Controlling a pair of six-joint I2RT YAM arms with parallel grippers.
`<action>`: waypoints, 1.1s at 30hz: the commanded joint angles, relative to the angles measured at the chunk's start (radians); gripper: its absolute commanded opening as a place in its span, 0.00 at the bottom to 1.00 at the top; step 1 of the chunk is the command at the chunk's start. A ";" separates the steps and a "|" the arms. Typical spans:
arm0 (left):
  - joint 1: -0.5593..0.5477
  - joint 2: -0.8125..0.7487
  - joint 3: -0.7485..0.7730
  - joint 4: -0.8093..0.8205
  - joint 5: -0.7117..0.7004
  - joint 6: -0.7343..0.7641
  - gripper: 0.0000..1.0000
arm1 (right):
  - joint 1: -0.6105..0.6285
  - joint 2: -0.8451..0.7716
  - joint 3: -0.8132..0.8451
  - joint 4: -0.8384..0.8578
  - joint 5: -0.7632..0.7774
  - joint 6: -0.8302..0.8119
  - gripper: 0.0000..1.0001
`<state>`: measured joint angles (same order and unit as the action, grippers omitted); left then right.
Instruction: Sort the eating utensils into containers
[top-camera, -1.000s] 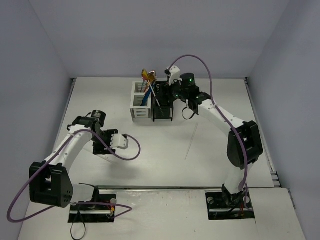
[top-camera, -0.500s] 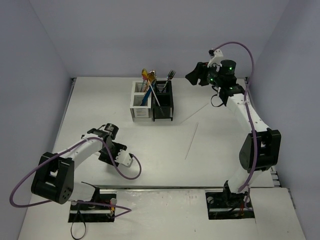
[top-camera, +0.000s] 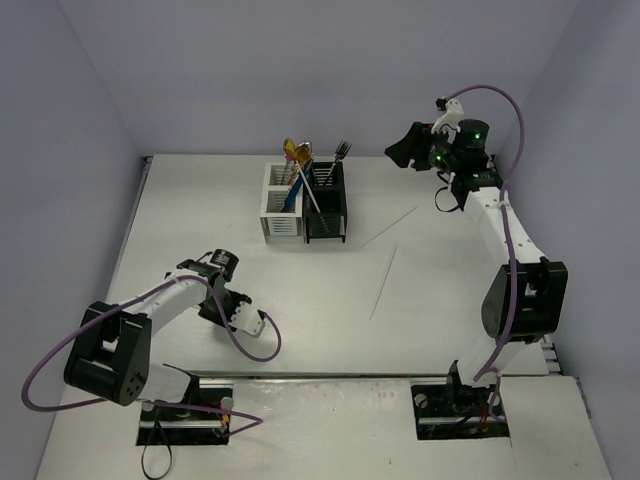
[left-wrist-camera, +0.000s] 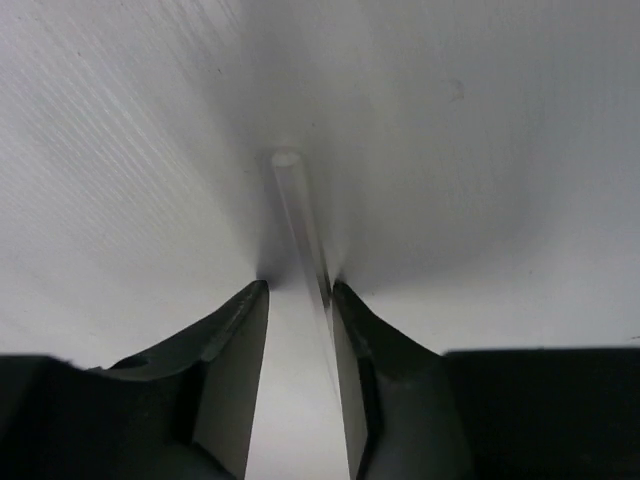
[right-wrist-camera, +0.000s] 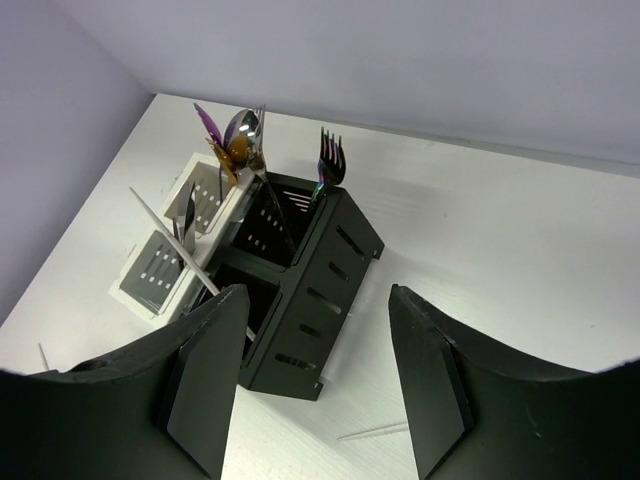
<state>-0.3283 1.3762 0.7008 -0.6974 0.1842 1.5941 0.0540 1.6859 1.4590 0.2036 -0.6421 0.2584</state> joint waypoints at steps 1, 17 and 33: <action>-0.026 0.052 0.003 0.038 0.057 0.066 0.19 | 0.001 -0.048 0.036 0.057 -0.040 0.007 0.55; -0.211 -0.153 0.147 0.004 -0.160 0.092 0.00 | -0.008 -0.100 -0.057 0.039 -0.193 0.106 0.52; -0.535 -0.578 0.061 0.135 -0.096 0.756 0.00 | 0.462 0.049 -0.019 0.039 -0.457 0.262 0.64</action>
<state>-0.8238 0.7784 0.7466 -0.6696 0.0130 1.9446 0.4233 1.6714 1.3312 0.1756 -0.9830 0.4530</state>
